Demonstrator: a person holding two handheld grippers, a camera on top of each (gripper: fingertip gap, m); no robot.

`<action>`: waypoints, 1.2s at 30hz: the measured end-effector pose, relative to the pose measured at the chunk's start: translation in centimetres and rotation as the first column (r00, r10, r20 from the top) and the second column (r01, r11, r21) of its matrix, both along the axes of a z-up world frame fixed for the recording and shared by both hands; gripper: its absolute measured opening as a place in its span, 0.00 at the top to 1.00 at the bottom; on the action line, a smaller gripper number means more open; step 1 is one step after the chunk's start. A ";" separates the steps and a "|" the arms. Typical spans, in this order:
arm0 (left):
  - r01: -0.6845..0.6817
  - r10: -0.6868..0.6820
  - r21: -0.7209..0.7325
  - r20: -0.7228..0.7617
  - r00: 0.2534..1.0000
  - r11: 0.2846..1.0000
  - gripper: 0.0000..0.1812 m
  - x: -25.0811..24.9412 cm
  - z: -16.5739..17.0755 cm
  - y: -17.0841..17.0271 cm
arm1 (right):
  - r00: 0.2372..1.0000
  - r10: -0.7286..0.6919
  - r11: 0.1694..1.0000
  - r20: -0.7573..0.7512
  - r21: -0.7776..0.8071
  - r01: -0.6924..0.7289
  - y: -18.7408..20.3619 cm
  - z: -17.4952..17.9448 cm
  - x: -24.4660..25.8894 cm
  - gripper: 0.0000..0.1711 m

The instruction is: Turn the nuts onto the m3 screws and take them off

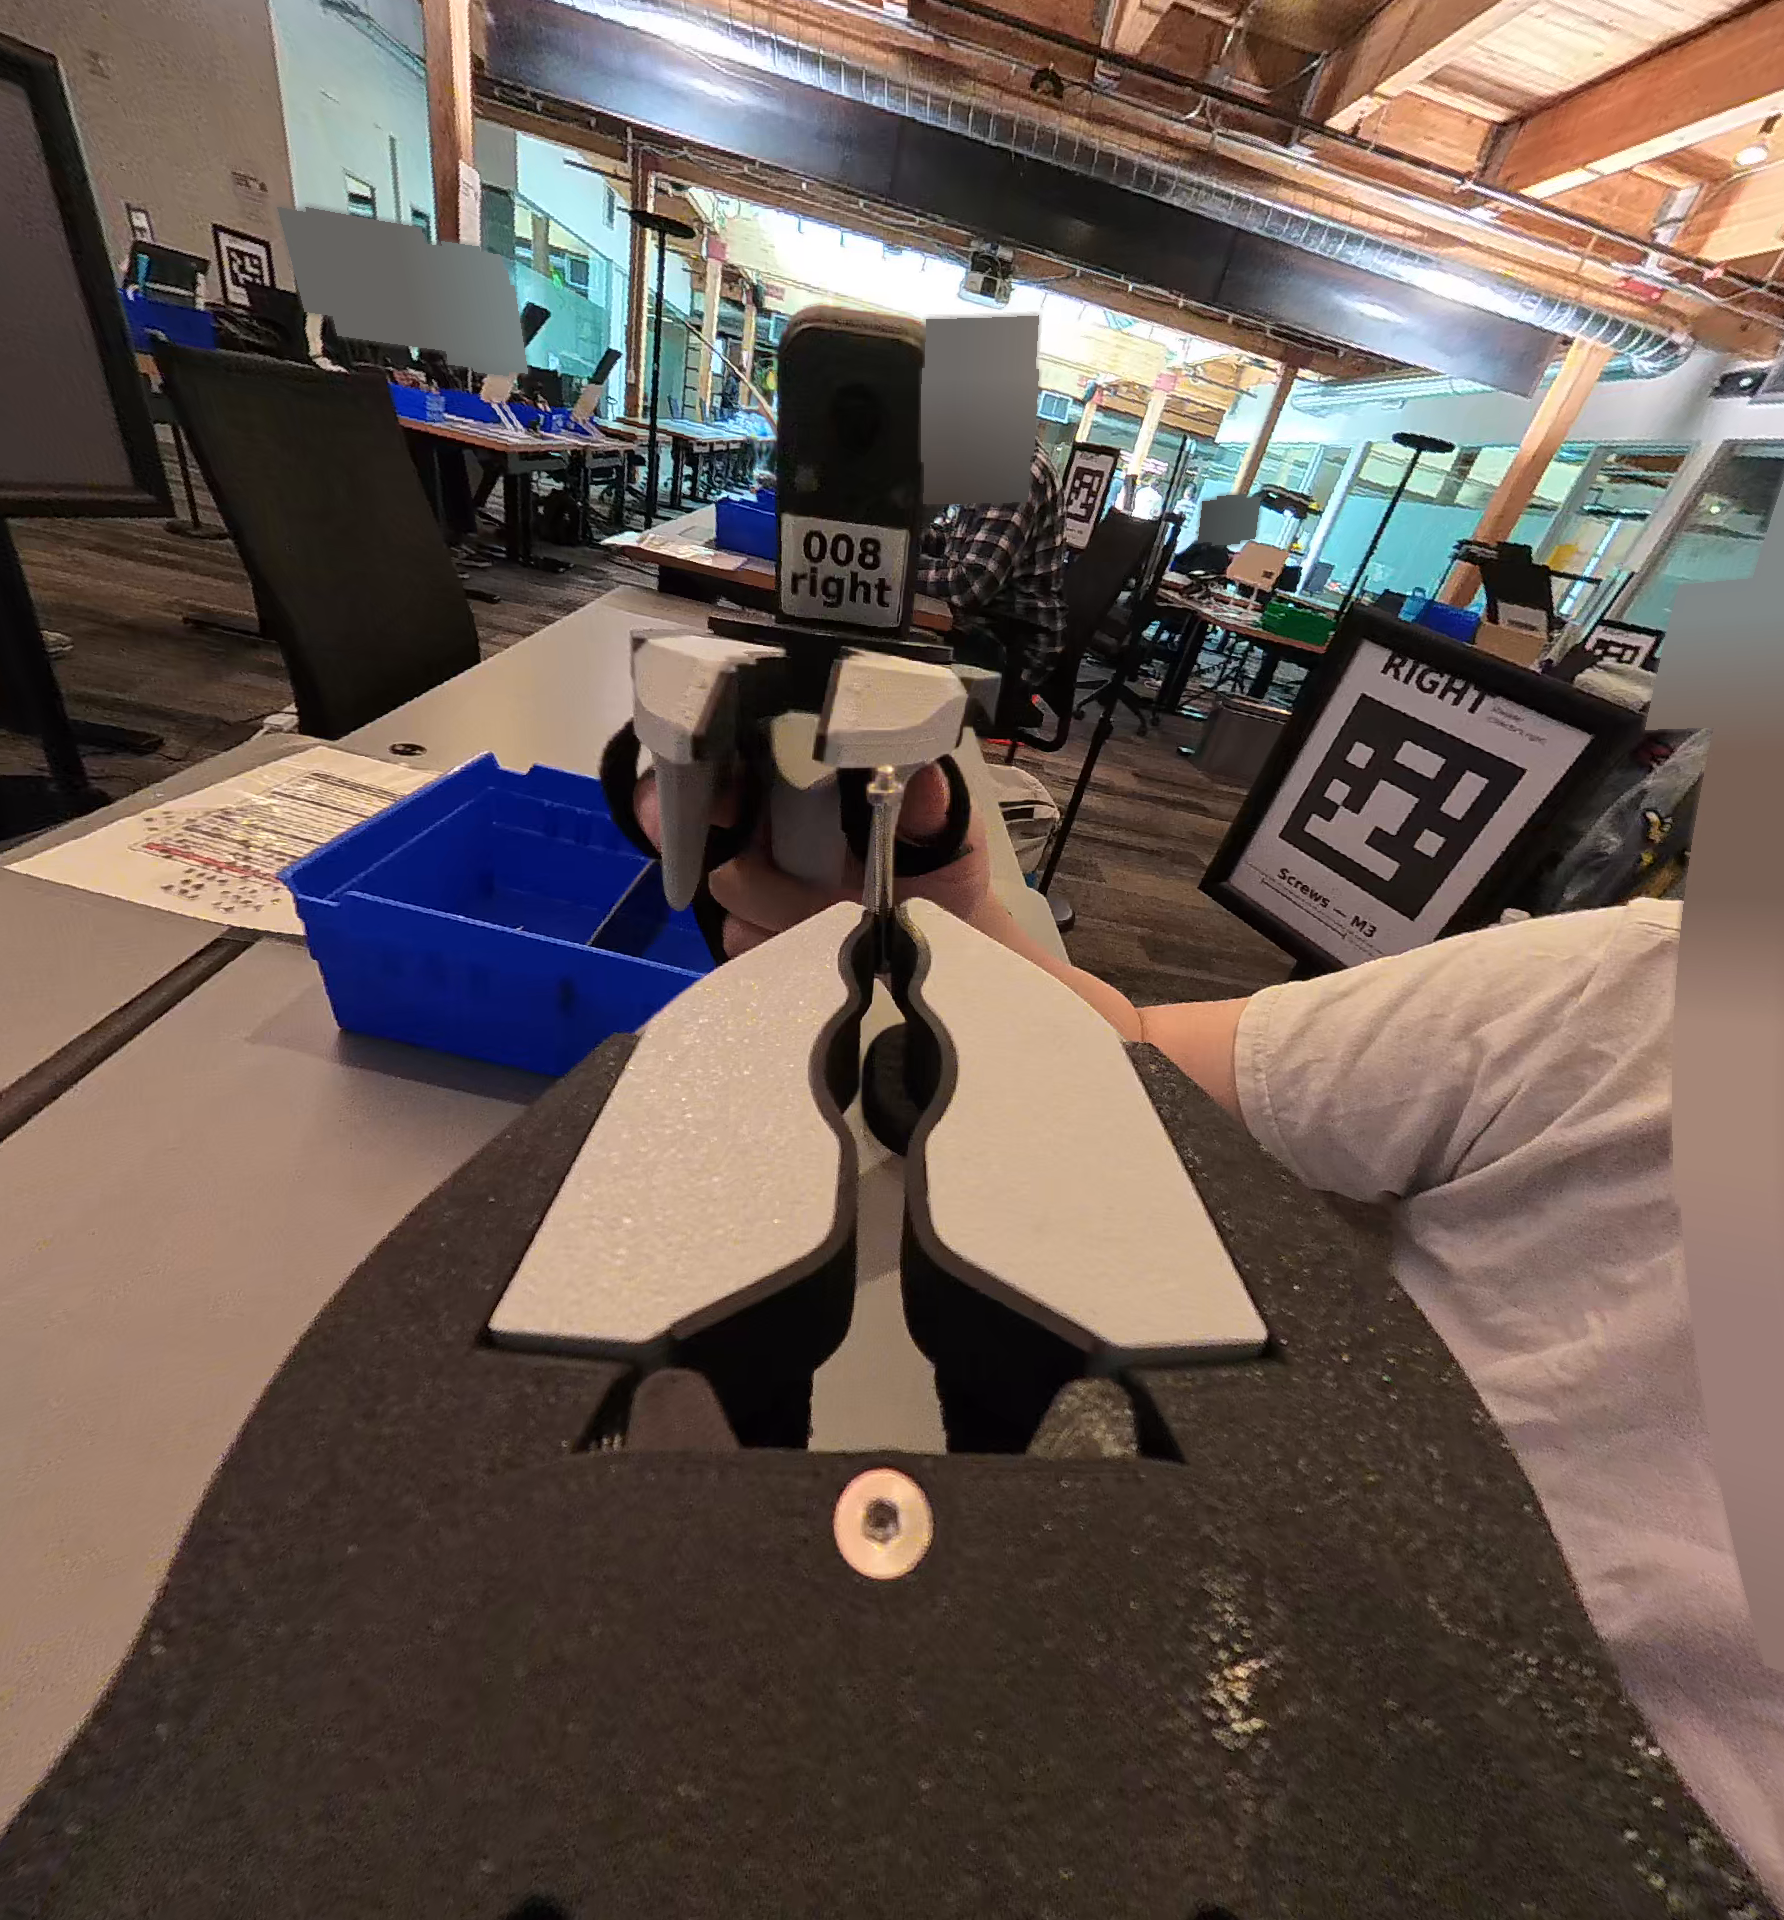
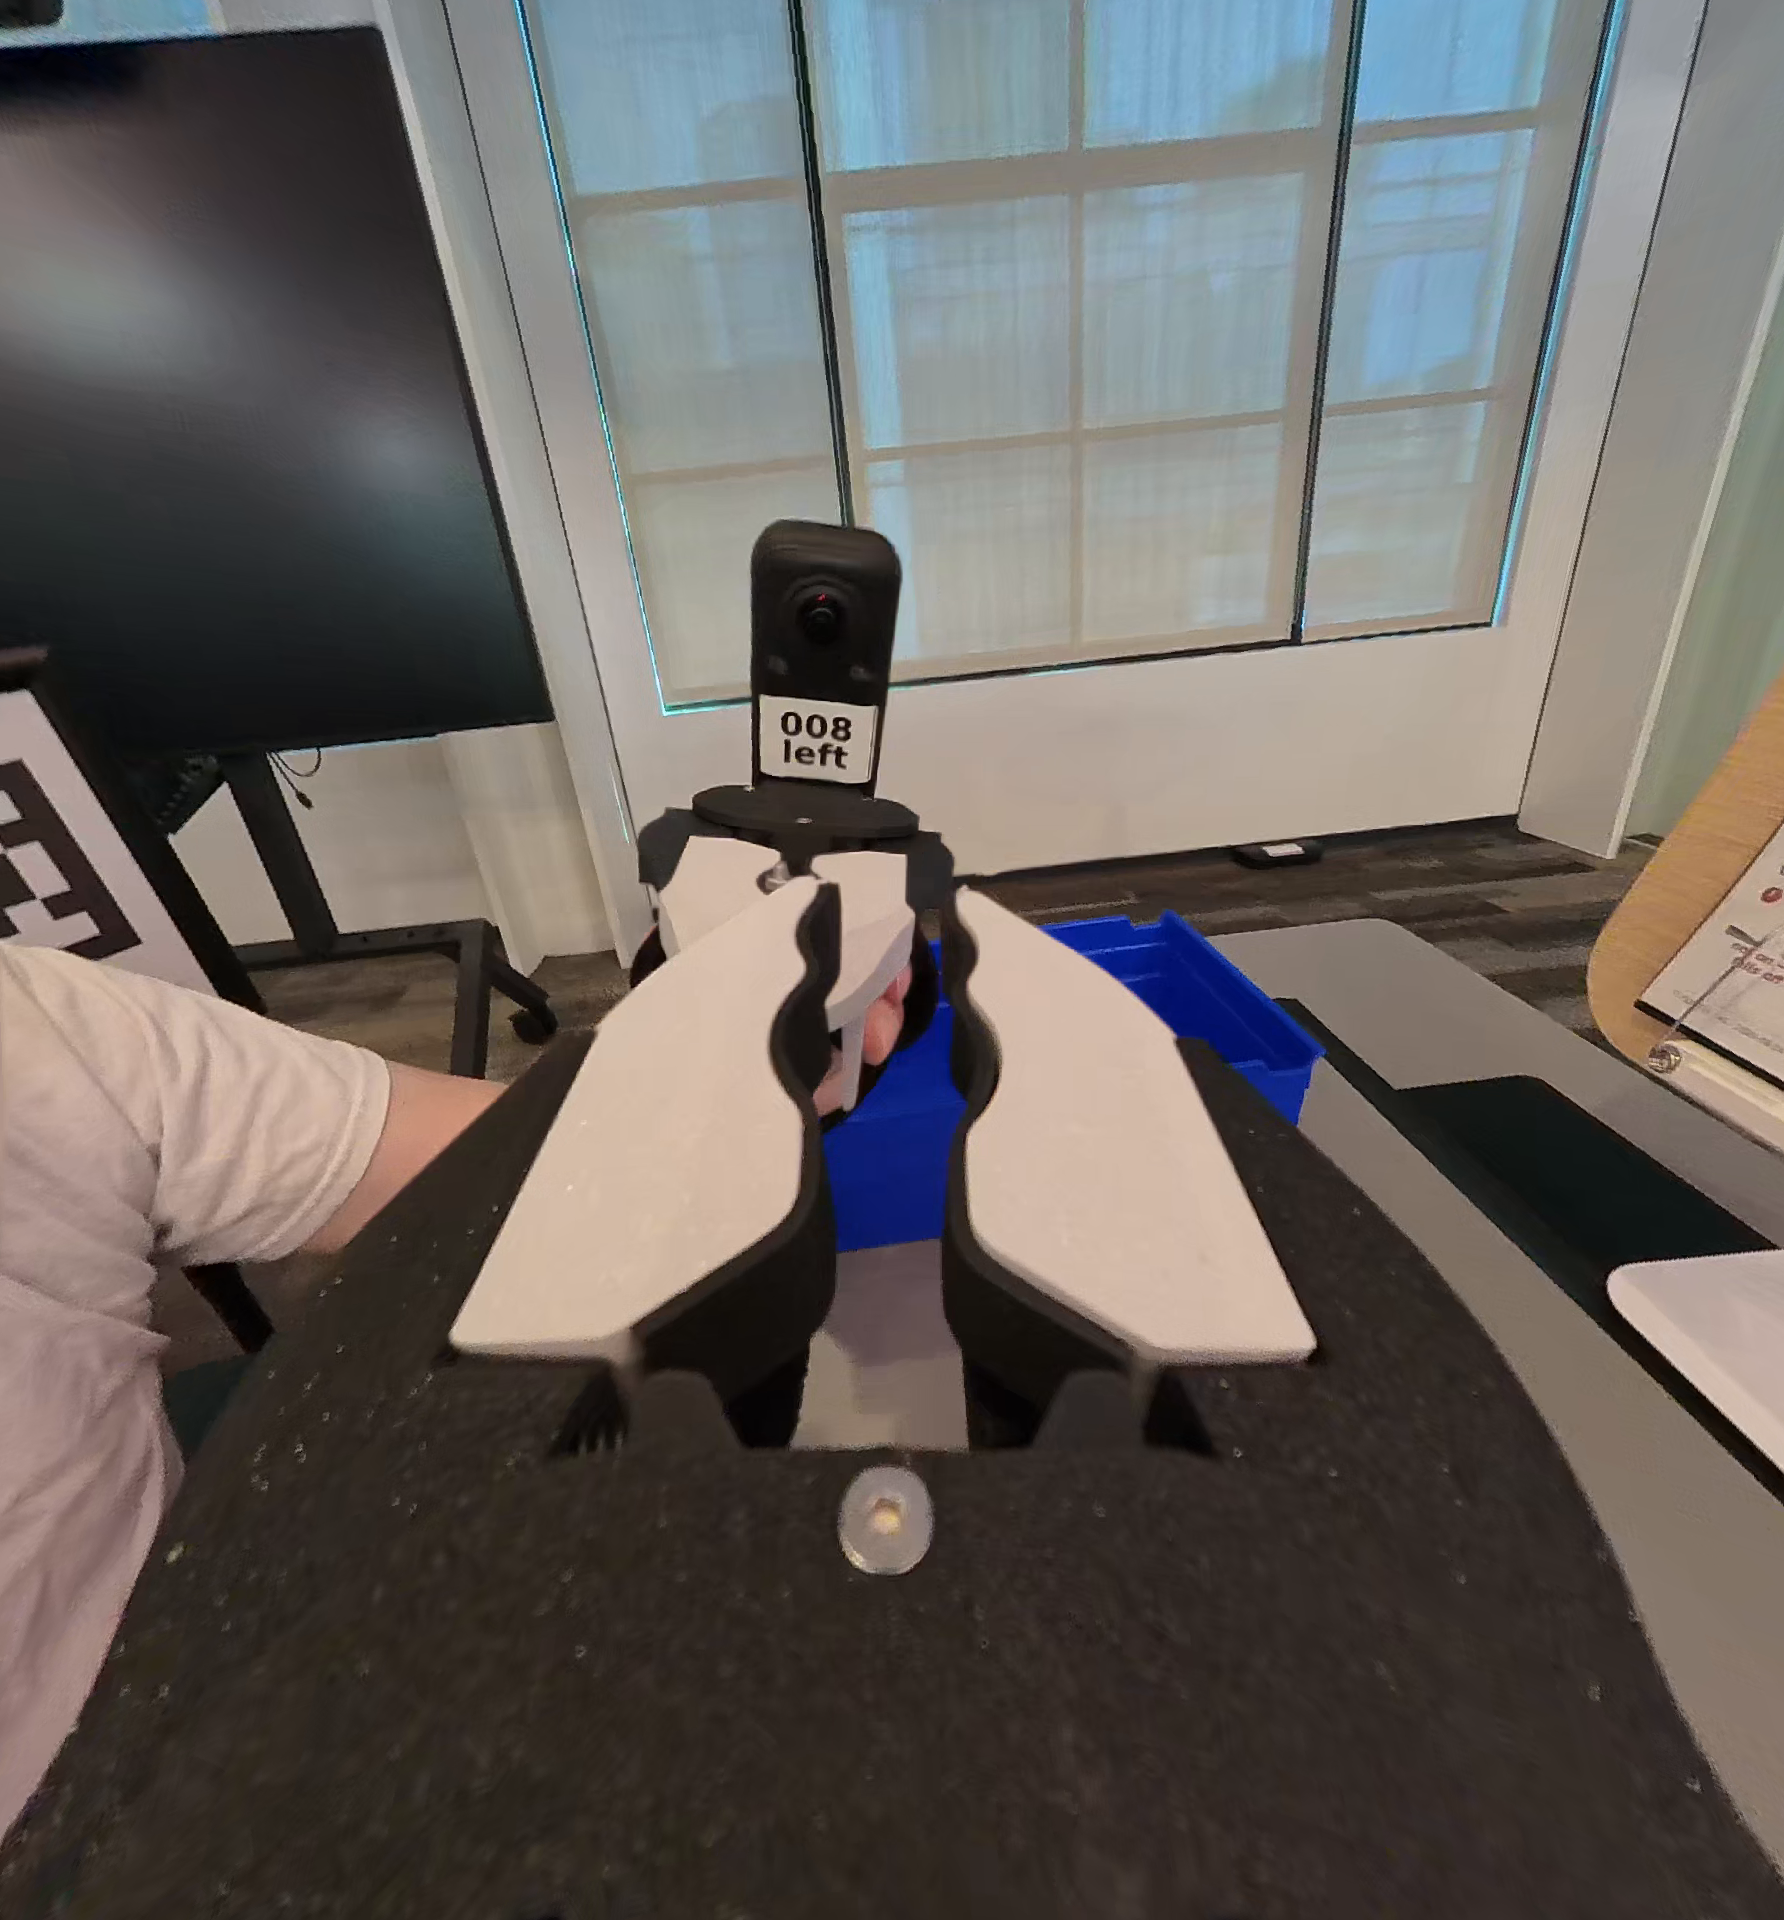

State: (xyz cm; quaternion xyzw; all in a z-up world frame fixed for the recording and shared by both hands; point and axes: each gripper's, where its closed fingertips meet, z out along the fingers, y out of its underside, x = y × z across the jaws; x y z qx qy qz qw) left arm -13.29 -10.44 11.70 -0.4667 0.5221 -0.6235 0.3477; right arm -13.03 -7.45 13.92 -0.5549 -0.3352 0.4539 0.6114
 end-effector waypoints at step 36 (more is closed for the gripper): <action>0.002 -0.002 0.021 -0.008 1.000 1.000 0.99 0.3 -0.2 -0.7 | 0.997 0.071 0.998 0.015 0.000 -0.071 -1.2 0.1 -1.3 0.86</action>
